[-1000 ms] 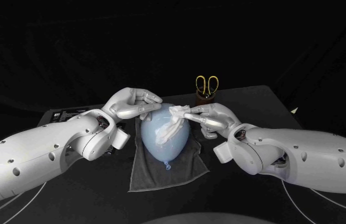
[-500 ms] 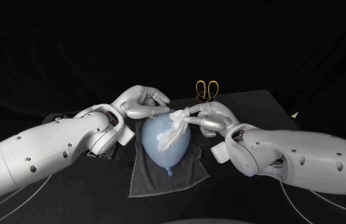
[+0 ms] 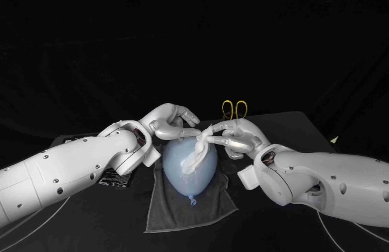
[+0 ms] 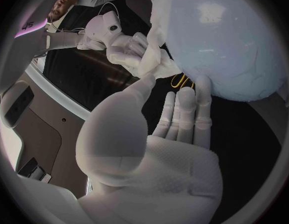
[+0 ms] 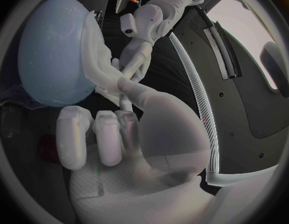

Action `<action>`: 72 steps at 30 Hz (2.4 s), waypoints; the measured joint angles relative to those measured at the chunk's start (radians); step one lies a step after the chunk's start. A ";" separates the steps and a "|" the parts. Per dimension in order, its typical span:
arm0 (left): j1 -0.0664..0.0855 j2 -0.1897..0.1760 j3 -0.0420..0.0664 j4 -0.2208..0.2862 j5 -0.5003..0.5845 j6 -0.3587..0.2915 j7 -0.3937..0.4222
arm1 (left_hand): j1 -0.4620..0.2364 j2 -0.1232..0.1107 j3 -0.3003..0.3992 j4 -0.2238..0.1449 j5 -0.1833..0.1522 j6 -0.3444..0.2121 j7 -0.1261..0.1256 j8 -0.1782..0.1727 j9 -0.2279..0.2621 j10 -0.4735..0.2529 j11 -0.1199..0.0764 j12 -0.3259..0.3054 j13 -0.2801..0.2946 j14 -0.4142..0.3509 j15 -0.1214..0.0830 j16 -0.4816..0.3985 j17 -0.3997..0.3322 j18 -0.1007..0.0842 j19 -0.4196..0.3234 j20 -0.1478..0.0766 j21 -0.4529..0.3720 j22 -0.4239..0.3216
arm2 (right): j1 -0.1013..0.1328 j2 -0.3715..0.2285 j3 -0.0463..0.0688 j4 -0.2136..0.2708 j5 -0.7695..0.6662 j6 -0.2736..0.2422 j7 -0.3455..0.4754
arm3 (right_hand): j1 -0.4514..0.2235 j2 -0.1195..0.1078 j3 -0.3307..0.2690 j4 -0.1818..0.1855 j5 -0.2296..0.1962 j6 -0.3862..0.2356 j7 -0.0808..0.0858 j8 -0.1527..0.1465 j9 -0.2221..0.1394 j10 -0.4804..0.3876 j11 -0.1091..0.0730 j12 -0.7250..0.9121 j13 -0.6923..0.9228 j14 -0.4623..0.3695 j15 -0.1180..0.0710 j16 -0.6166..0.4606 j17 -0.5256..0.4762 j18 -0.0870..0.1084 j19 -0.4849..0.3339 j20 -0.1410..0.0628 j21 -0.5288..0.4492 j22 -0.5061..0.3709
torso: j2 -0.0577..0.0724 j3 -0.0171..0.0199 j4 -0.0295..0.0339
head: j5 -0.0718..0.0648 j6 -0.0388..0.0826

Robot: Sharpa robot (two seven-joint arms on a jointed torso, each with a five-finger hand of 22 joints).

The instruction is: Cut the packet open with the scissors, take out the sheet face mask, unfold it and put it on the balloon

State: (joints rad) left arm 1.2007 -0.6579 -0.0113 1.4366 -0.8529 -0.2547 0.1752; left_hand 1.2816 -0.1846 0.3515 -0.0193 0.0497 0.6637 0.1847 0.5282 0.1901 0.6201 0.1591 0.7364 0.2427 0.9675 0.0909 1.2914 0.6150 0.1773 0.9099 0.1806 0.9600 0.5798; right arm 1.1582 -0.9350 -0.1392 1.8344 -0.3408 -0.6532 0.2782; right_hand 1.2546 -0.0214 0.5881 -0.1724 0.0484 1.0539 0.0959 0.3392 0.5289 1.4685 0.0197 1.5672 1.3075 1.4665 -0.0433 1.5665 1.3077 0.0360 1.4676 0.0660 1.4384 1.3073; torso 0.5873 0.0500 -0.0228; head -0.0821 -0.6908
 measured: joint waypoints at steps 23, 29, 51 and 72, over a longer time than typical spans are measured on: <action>0.008 0.036 0.002 -0.034 -0.034 0.149 -0.042 | 0.121 0.046 0.089 -0.079 0.000 0.101 -0.040 -0.128 -0.069 0.129 -0.053 -0.321 -0.181 0.246 -0.079 0.114 0.064 0.000 0.115 -0.072 0.117 0.109 | 0.011 0.001 0.000 0.013 -0.064 0.109 -0.015 | -0.006 0.005 0.010 -0.004 -0.001 -0.006 -0.001 0.005 0.004 0.000 0.000 0.000 0.000 0.000 0.000 0.001 0.000 0.000 0.000 0.000 -0.001 0.001 | -0.002 0.0004 0.0005 | 0.004 0.030; 0.008 0.022 0.002 -0.040 -0.014 0.188 -0.038 | 0.130 0.055 0.165 -0.114 0.000 0.112 -0.036 -0.168 -0.082 0.150 -0.052 -0.396 -0.181 0.268 -0.085 0.118 0.075 0.000 0.123 -0.080 0.136 0.125 | 0.019 -0.003 0.000 0.013 -0.080 0.119 -0.020 | -0.006 0.005 0.017 -0.005 -0.002 -0.008 -0.002 0.010 0.005 0.000 0.000 0.000 0.000 0.000 0.000 0.000 0.000 -0.001 0.000 0.000 0.002 0.001 | -0.008 -0.0004 0.0005 | 0.004 0.037; 0.006 0.000 0.000 -0.093 0.294 0.346 -0.006 | 0.059 0.026 0.097 -0.132 0.000 -0.128 -0.042 -0.355 -0.127 0.060 -0.057 -0.576 -0.179 0.268 -0.087 0.109 0.006 -0.008 0.073 -0.080 0.053 0.016 | 0.131 0.000 0.000 -0.068 -0.175 0.440 -0.110 | -0.011 0.010 0.029 -0.010 -0.004 -0.017 -0.005 0.013 0.009 0.000 0.000 0.000 0.001 0.000 0.001 0.001 0.000 -0.001 -0.002 0.002 0.002 0.000 | -0.046 -0.0147 0.0052 | 0.010 0.067; 0.008 0.004 0.001 -0.132 0.361 0.494 0.001 | 0.245 0.100 0.030 -0.175 0.000 -0.038 -0.058 -0.344 -0.095 0.075 -0.080 -0.578 -0.176 0.277 -0.112 0.090 0.008 -0.010 0.121 -0.112 0.047 0.008 | 0.222 0.024 0.002 -0.136 -0.237 0.595 -0.127 | -0.015 0.014 0.037 -0.012 -0.006 -0.017 -0.010 0.016 0.012 0.000 0.000 -0.001 0.000 -0.002 0.002 -0.003 0.000 -0.001 -0.004 0.001 0.012 0.001 | -0.038 -0.0128 0.0039 | 0.014 0.095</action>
State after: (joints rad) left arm 1.2089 -0.6539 -0.0105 1.3042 -0.4917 0.2392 0.1766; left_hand 1.5268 -0.0841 0.3818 -0.1943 0.0497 0.6253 0.1269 0.1844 0.0950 0.6947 0.0792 0.1589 0.0666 1.2441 -0.0216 1.3815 0.6230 0.1674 1.0306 0.0691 1.0072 0.5877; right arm 1.3807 -0.9115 -0.1367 1.6981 -0.5774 -0.0577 0.1514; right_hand 1.2392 -0.0078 0.6253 -0.1848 0.0428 1.0365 0.0857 0.3556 0.5411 1.4682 0.0197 1.5660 1.3079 1.4645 -0.0411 1.5638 1.3073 0.0348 1.4640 0.0666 1.4505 1.3081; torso 0.5495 0.0372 -0.0189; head -0.0676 -0.5958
